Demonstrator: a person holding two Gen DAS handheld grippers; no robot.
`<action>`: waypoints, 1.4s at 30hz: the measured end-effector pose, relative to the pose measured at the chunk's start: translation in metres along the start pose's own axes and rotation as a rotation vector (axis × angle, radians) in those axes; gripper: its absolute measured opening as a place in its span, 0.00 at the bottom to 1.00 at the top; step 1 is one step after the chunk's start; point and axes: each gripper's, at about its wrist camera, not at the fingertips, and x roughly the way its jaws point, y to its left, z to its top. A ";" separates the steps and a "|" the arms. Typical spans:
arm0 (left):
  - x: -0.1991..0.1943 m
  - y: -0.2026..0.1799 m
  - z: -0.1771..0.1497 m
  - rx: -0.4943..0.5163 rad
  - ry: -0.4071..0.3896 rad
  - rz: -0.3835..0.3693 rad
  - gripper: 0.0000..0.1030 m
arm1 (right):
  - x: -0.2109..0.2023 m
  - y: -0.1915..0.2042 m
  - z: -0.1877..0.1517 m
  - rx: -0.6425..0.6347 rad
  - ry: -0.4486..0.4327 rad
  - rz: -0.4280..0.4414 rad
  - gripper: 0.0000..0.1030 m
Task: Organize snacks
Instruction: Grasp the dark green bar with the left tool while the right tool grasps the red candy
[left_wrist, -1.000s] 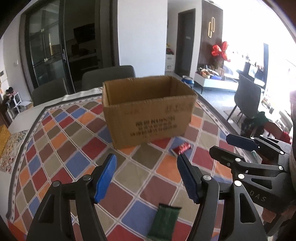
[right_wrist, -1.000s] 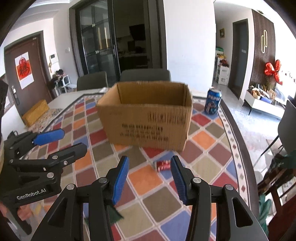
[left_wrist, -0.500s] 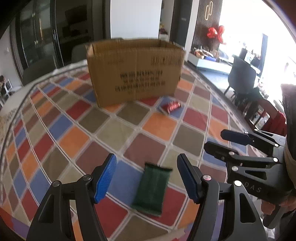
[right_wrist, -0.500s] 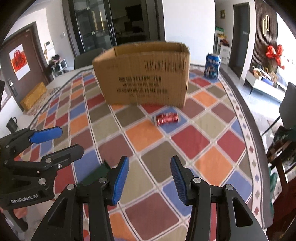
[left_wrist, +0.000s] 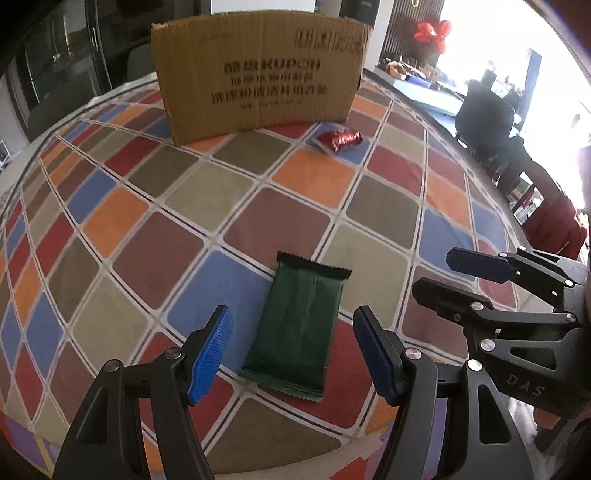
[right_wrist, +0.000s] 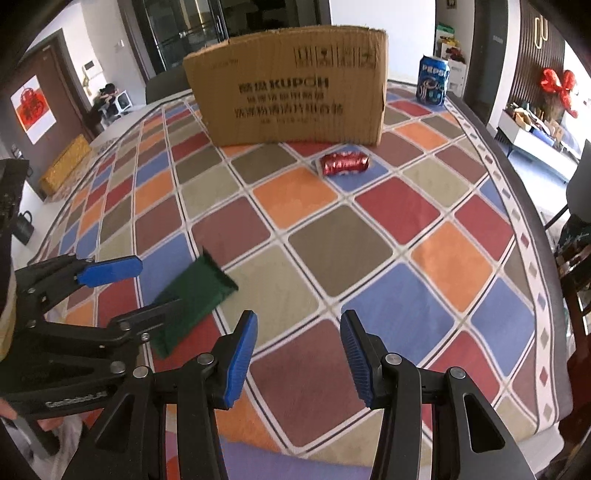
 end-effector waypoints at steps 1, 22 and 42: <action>0.003 -0.001 -0.001 0.001 0.007 0.001 0.65 | 0.002 0.000 -0.001 0.000 0.008 0.002 0.46; 0.024 -0.010 -0.001 0.059 -0.015 0.054 0.44 | 0.019 -0.003 0.000 0.020 0.058 0.017 0.46; 0.003 0.011 0.042 -0.055 -0.111 0.027 0.43 | 0.020 -0.010 0.033 0.007 -0.018 0.000 0.46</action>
